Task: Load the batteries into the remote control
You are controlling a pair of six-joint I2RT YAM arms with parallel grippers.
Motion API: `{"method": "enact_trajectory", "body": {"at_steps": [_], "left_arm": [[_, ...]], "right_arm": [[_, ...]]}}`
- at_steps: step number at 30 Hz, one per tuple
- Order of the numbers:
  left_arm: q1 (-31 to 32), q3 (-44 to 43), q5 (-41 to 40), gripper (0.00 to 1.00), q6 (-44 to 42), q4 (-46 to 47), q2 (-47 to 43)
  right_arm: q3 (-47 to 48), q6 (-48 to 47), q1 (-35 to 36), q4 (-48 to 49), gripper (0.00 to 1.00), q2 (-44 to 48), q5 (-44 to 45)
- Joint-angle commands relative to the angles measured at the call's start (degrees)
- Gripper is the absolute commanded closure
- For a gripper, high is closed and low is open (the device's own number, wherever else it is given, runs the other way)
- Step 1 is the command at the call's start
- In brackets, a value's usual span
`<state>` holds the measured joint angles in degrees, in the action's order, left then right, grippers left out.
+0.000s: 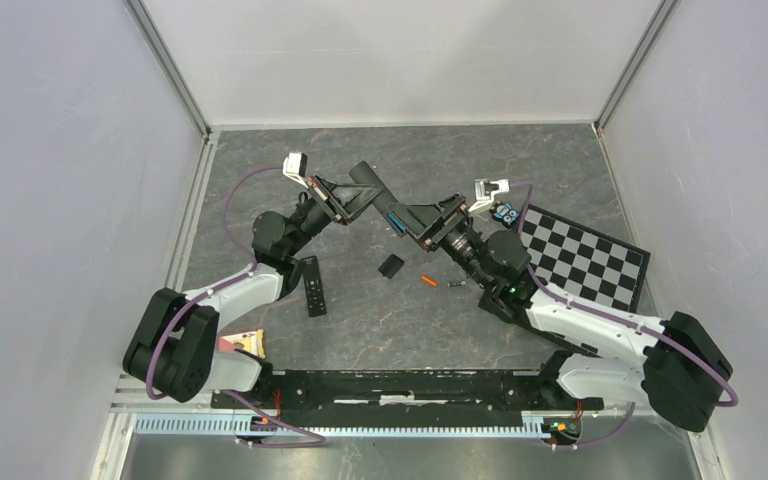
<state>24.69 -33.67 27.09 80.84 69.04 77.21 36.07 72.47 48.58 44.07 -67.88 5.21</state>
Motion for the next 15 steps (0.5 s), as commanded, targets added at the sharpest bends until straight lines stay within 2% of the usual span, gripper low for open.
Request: {"method": "enact_trajectory", "body": {"at_steps": [1, 7, 11, 15], "left_arm": [[0.2, -1.1, -0.1, 0.98, -0.3, 2.2, -1.1], [0.2, -1.1, -0.1, 0.98, 0.9, 3.8, -0.6], [0.2, -1.3, 0.0, 0.98, 1.1, 4.3, -0.3], [0.3, -1.3, 0.1, 0.98, 1.1, 4.4, -0.3]], "right_arm": [[-1.0, -2.0, -0.7, 0.0, 0.24, 3.5, 1.2], [-2.3, -2.1, -0.8, -0.9, 0.41, 3.5, -0.8], [-2.3, -2.3, -0.9, -1.3, 0.48, 2.7, -2.0], [-2.1, -2.7, -1.1, -1.8, 0.62, 2.3, -2.2]]}}
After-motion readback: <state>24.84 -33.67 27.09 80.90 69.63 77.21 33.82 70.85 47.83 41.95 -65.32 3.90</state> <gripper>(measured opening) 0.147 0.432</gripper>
